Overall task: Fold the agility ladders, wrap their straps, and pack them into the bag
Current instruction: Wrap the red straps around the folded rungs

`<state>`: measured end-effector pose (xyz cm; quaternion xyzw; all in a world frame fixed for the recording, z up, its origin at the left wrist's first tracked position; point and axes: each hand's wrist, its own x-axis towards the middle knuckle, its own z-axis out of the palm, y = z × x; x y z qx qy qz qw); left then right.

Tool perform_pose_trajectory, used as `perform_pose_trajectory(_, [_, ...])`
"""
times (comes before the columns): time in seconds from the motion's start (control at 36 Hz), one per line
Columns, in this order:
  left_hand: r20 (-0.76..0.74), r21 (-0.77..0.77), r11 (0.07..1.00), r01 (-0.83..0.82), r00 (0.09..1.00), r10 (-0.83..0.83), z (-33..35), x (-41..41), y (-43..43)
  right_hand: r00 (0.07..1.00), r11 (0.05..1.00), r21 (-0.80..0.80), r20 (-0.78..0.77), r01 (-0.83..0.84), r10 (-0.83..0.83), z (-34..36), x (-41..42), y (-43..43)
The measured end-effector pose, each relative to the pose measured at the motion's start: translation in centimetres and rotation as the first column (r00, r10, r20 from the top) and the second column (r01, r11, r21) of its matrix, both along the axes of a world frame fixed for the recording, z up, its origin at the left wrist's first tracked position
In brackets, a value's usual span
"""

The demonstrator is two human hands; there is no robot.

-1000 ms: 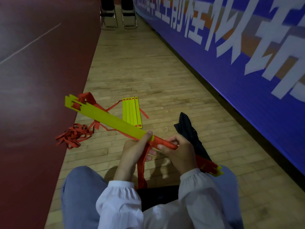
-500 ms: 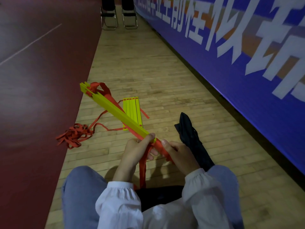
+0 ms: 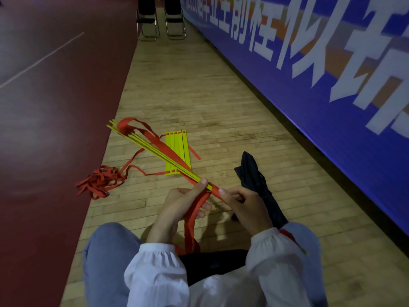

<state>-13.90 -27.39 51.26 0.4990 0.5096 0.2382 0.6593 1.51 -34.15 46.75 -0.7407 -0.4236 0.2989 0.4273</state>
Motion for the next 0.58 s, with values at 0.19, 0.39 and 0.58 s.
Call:
perform_pose_trajectory(0.19, [0.020, 0.000, 1.000, -0.029, 0.999, 0.029, -0.3, 0.1, 0.1, 0.998, 0.999, -0.019, 0.038, 0.043, -0.042, 0.2, -0.2, -0.1])
perform_pose_trajectory(0.39, [0.028, 0.003, 0.999, -0.043, 0.999, 0.042, -0.8, 0.2, 0.1, 0.994, 0.998, 0.010, 0.088, 0.056, -0.056, -0.2, -0.6, 0.2])
perform_pose_trajectory(0.58, [0.064, 0.021, 0.999, -0.043, 0.997, 0.042, -1.5, 0.1, 0.5, 0.999, 0.999, -0.019, 0.023, -0.038, 0.038, -0.8, -0.2, 0.3])
